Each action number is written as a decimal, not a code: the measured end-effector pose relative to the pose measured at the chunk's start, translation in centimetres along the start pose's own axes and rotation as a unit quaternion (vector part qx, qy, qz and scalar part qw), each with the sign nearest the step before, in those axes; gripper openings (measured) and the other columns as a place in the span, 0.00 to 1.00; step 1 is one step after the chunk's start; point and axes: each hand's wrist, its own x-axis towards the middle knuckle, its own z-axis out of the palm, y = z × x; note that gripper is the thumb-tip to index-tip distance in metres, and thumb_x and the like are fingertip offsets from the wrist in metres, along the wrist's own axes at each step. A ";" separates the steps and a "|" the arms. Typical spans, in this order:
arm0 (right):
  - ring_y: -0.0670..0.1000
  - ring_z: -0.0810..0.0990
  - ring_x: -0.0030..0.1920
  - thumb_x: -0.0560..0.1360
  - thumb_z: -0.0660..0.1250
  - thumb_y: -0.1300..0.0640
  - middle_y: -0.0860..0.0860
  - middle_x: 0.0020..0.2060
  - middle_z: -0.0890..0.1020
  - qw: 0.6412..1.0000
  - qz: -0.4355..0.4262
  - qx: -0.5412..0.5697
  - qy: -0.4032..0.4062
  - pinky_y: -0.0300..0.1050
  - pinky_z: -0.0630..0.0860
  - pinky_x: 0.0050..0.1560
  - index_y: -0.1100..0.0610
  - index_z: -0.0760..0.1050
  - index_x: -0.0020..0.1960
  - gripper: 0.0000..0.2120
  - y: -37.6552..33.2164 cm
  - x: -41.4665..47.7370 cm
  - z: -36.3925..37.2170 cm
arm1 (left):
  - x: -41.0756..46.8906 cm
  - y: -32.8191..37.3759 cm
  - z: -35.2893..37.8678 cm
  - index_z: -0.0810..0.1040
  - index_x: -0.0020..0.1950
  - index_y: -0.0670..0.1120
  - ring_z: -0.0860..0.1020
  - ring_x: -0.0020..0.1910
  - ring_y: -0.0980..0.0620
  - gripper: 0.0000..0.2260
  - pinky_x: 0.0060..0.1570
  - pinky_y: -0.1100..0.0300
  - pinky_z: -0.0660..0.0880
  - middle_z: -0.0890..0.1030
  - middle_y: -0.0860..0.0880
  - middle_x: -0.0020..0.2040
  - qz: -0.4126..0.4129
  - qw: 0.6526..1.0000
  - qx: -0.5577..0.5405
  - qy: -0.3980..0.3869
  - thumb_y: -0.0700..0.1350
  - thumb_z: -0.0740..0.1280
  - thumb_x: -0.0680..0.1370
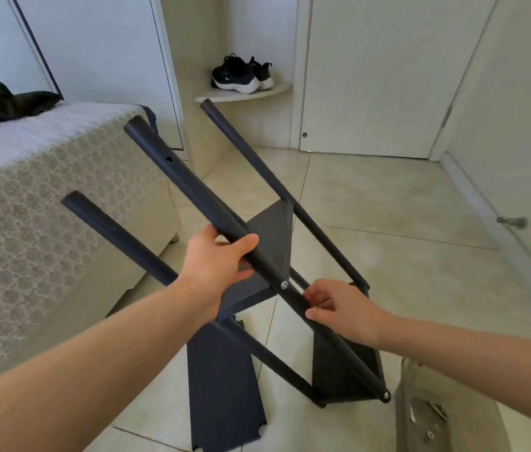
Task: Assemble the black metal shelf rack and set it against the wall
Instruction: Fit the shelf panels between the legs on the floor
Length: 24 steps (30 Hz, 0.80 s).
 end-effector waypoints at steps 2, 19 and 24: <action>0.44 0.80 0.50 0.79 0.67 0.56 0.45 0.50 0.80 0.999 0.024 0.039 0.012 0.31 0.76 0.41 0.49 0.74 0.55 0.07 0.3 -0.9 -0.1 | -0.3 1.2 1.4 0.76 0.59 0.46 0.86 0.41 0.50 0.12 0.38 0.57 0.84 0.84 0.45 0.51 -0.006 1.000 0.019 -0.019 0.40 0.74 0.77; 0.46 0.79 0.59 0.77 0.67 0.62 0.48 0.62 0.79 0.985 0.070 0.156 -0.039 0.36 0.79 0.55 0.55 0.73 0.68 0.20 2.5 -8.1 -2.9 | -6.6 2.1 6.1 0.74 0.60 0.49 0.82 0.48 0.53 0.13 0.40 0.64 0.82 0.81 0.51 0.50 0.077 0.972 0.192 -0.115 0.41 0.72 0.78; 0.49 0.79 0.57 0.79 0.67 0.60 0.52 0.58 0.79 0.970 0.111 0.194 0.094 0.38 0.79 0.49 0.56 0.74 0.66 0.15 3.9 -6.8 -7.9 | -7.6 2.3 5.1 0.76 0.56 0.51 0.84 0.47 0.52 0.10 0.42 0.63 0.82 0.82 0.49 0.51 0.108 0.946 0.254 -0.172 0.43 0.72 0.78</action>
